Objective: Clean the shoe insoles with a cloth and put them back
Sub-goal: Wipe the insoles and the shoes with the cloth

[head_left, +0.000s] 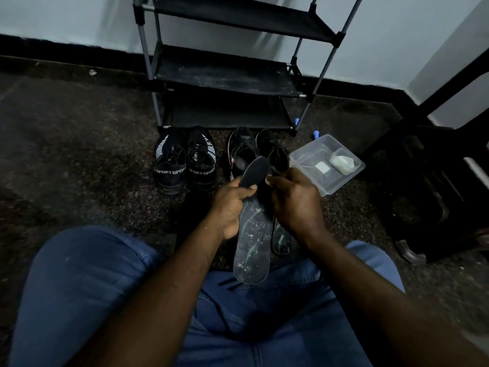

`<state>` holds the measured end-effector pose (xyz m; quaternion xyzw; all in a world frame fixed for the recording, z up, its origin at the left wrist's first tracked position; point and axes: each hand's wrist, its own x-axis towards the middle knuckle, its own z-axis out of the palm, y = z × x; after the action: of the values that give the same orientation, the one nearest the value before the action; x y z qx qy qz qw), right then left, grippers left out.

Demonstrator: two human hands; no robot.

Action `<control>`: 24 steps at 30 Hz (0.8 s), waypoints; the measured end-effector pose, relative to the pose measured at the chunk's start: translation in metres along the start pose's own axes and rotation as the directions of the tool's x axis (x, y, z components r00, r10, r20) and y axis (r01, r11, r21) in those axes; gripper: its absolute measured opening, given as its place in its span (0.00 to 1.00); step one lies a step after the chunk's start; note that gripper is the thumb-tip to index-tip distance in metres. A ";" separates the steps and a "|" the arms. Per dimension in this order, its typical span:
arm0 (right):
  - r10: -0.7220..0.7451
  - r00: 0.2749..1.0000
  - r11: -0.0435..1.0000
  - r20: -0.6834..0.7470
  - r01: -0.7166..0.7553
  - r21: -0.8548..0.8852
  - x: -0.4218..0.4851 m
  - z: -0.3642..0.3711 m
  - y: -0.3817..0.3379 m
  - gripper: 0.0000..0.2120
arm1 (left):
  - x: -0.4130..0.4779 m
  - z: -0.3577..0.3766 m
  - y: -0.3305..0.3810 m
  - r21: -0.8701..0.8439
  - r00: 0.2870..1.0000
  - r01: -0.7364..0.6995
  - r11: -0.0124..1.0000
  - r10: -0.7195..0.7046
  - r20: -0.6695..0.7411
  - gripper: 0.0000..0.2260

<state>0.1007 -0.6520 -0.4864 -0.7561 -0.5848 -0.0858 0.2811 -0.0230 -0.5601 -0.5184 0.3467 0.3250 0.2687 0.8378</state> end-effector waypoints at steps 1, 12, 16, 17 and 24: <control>-0.014 1.000 1.000 0.019 0.014 -0.001 -0.005 0.002 -0.001 0.10 | 0.001 -0.001 0.001 -0.012 1.000 -0.003 1.000 0.003 -0.001 0.14; 0.440 0.870 0.769 0.223 -0.493 0.407 -0.036 0.022 -0.006 0.06 | 0.004 -0.002 0.008 -0.066 0.997 0.024 0.998 -0.029 -0.074 0.17; 0.512 0.780 0.543 0.360 -0.619 0.568 -0.030 0.020 -0.014 0.03 | 0.002 -0.002 0.013 -0.163 0.999 0.041 0.986 -0.046 -0.026 0.21; 0.537 0.765 0.499 0.355 -0.627 0.598 -0.027 0.019 -0.015 0.02 | 0.000 -0.002 0.015 -0.172 0.998 0.063 0.983 -0.065 -0.004 0.22; 0.606 0.768 0.539 0.209 -0.589 0.602 -0.003 0.012 -0.012 0.02 | -0.016 0.009 0.008 -0.228 0.986 0.153 0.962 -0.133 0.100 0.19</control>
<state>0.0866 -0.6461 -0.4938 -0.7662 -0.2809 0.2090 0.5389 -0.0288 -0.5699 -0.5019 0.2316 0.2799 0.2294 0.9030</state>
